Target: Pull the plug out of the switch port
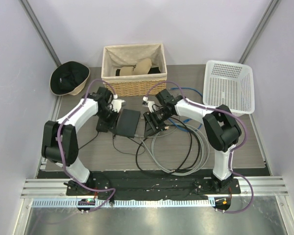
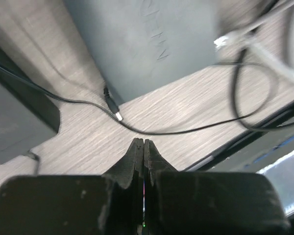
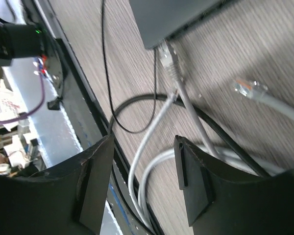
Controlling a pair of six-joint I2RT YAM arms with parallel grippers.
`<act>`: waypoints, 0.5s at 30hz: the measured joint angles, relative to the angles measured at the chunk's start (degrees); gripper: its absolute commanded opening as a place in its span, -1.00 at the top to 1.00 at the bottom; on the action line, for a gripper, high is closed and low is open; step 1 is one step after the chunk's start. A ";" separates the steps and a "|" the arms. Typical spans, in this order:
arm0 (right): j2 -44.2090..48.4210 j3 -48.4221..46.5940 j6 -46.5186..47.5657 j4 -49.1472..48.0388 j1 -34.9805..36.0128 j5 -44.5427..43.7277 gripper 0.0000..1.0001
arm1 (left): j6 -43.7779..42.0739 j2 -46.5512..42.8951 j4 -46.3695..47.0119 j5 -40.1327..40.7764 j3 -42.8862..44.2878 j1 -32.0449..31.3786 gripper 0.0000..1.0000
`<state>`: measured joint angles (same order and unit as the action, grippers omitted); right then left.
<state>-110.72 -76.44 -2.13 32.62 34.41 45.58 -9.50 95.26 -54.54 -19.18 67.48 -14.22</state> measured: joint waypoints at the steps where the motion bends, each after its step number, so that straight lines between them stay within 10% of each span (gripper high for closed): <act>1: -0.04 0.07 -0.35 -0.59 0.00 0.46 -0.20 | -0.02 -0.70 -0.76 -0.74 1.79 -0.02 1.00; 15: -6.10 -1.40 -7.67 -9.42 0.00 3.39 -0.19 | 0.28 8.02 0.31 0.68 3.26 0.00 1.00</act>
<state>-116.81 -77.84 -9.80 23.20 34.41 48.97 -9.21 103.28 -54.24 -18.50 70.74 -14.22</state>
